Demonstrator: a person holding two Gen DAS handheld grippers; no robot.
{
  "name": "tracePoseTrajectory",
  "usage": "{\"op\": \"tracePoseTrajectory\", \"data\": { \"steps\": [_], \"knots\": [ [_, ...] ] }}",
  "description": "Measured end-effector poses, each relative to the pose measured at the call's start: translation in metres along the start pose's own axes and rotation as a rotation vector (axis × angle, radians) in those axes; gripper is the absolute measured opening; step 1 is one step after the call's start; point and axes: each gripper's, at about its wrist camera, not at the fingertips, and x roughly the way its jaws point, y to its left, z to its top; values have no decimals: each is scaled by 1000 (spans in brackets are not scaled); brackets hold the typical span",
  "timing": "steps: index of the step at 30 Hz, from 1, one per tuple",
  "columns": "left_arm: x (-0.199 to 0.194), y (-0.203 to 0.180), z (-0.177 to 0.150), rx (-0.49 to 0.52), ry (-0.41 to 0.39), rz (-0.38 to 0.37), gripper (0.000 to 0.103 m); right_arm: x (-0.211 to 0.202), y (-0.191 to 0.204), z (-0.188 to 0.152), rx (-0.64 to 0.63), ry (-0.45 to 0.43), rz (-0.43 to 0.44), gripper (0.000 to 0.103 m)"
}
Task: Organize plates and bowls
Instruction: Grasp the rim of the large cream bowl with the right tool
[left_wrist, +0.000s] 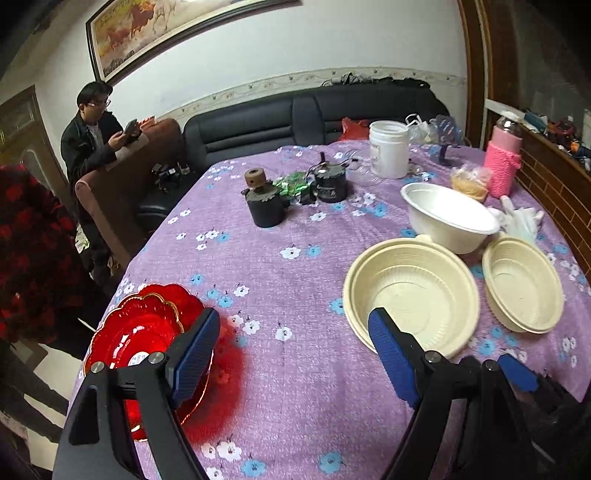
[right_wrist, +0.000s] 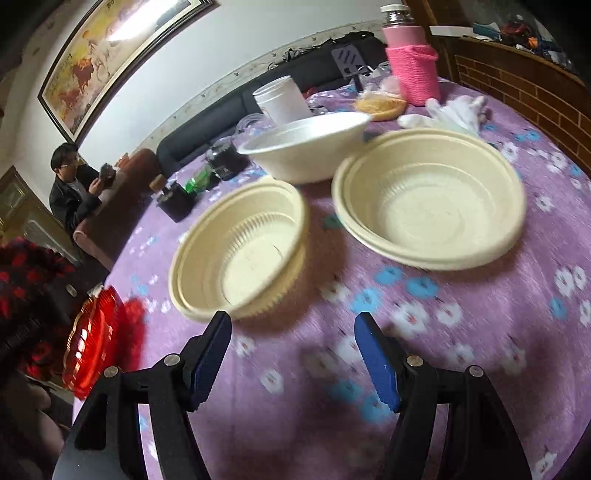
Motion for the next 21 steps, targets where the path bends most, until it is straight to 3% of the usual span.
{"op": "tracePoseTrajectory", "data": {
  "steps": [4, 9, 14, 18, 21],
  "knots": [
    [20, 5, 8, -13, 52, -31, 82, 17, 12, 16, 18, 11, 19, 74],
    [69, 13, 22, -102, 218, -251, 82, 24, 22, 17, -25, -53, -13, 74],
    [102, 1, 28, -73, 269, -247, 80, 31, 14, 19, -34, -52, -33, 74],
    [124, -11, 32, -87, 324, -292, 80, 35, 4, 24, -5, -43, -13, 73],
    [142, -23, 33, -60, 355, -288, 78, 37, -3, 27, 23, -41, 9, 66]
  ]
}}
